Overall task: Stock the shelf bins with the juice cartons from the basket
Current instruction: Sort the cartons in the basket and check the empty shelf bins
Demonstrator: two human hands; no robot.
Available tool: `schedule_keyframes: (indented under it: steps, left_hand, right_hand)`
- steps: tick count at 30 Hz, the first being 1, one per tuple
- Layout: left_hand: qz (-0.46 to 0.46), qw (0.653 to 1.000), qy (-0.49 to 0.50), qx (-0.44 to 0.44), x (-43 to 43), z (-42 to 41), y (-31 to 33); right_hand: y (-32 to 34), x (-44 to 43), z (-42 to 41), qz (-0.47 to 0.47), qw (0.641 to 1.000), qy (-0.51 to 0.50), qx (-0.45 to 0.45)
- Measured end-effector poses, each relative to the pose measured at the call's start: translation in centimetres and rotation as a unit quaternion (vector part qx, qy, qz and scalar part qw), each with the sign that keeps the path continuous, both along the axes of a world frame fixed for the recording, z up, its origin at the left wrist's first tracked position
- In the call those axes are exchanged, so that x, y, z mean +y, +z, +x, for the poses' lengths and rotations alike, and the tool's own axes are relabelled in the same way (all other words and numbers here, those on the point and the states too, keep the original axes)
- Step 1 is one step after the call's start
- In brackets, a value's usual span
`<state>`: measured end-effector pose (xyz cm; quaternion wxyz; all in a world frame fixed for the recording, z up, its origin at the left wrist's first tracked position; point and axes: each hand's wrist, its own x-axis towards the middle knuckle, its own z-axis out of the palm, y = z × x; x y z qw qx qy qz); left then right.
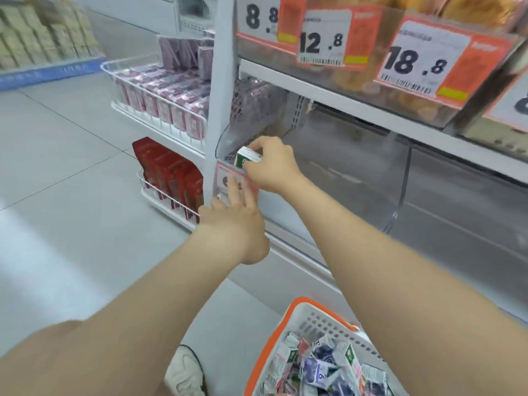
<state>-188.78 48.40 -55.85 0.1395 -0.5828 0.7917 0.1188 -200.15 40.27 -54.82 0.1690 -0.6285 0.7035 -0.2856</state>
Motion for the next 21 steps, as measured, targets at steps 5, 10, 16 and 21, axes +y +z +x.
schedule_keyframes:
  steps: [5, 10, 16, 21]
  left_hand:
    - [0.041, 0.998, -0.017, -0.048, -0.4, 0.0, 0.0]
    - [0.045, 0.996, -0.053, -0.062, -0.2, -0.4, 0.4]
    - [0.022, 0.996, -0.066, -0.048, 0.9, -1.4, 1.9]
    - [-0.042, 0.994, -0.066, 0.077, 3.1, -3.7, 2.6]
  right_hand:
    - [-0.4, -1.8, 0.2, 0.067, 0.993, 0.022, -0.095]
    - [-0.6, -2.1, -0.2, 0.158, 0.981, 0.055, -0.103]
    - [0.4, 1.5, -2.3, 0.11, 0.993, 0.039, -0.011]
    - [3.2, 12.0, -5.2, -0.163, 0.985, 0.011, 0.06]
